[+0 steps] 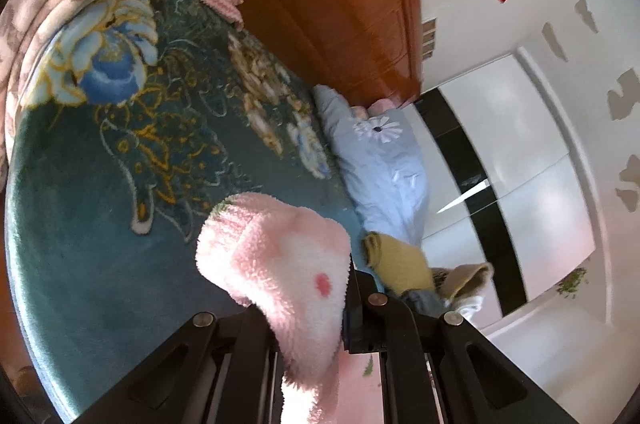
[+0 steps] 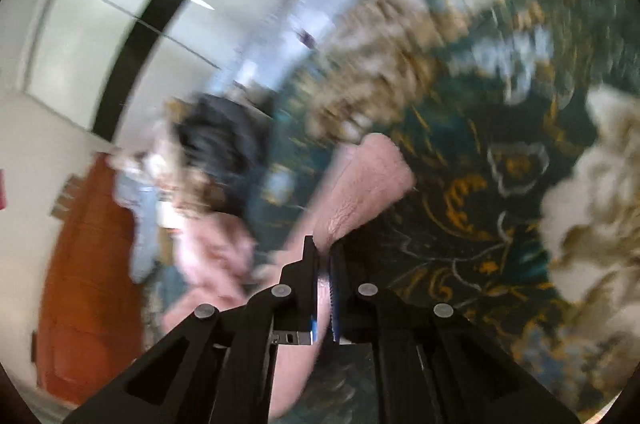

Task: Fold clothes
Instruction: 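Spread the pink fleece flat with the right gripper while the left holds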

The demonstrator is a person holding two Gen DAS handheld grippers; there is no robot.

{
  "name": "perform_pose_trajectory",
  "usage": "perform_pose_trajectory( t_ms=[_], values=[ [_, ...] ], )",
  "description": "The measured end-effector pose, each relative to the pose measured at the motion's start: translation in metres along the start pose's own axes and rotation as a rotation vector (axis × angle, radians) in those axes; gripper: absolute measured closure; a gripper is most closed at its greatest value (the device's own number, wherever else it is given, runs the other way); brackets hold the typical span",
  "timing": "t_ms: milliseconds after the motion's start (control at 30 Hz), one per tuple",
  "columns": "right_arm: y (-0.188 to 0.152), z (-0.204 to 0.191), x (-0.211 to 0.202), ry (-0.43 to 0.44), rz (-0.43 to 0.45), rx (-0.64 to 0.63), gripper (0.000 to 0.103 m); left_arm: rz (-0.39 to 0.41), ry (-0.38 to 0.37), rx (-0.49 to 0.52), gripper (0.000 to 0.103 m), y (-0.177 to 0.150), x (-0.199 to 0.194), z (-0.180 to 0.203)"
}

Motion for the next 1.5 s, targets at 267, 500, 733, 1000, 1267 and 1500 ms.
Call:
perform_pose_trajectory(
  t_ms=[267,500,733,1000,1267,1500],
  values=[
    [0.033,-0.045,-0.028,-0.09,0.059,-0.087,0.098,-0.031,0.039,-0.012,0.093,-0.006,0.018,-0.011],
    [0.045,-0.04,0.128,-0.27,-0.109,-0.031,0.097,-0.032,0.059,-0.018,0.093,-0.006,0.015,-0.018],
    [0.056,-0.056,0.142,-0.2,-0.079,-0.089,0.069,-0.034,0.07,-0.008,0.093,-0.009,0.024,-0.018],
    [0.034,0.019,0.07,-0.306,-0.042,-0.139,0.055,-0.035,0.066,-0.013,0.093,-0.01,0.021,-0.018],
    [-0.003,0.097,0.092,-0.233,-0.153,0.127,0.052,-0.051,0.073,-0.001,0.093,-0.013,0.021,-0.018],
    [0.009,0.049,0.103,-0.338,-0.13,0.029,0.098,-0.035,0.031,0.074,0.093,-0.01,0.023,0.005]
  ],
)
Point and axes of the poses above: each gripper's, at about its wrist camera, not at the fingertips, and x roughly the way its jaws point, z to its right, y to its top, the point moved 6 cm from there along x, roughly the way its jaws point, and after that the axes turned 13 degrees about -y, right-handed, at the moved point
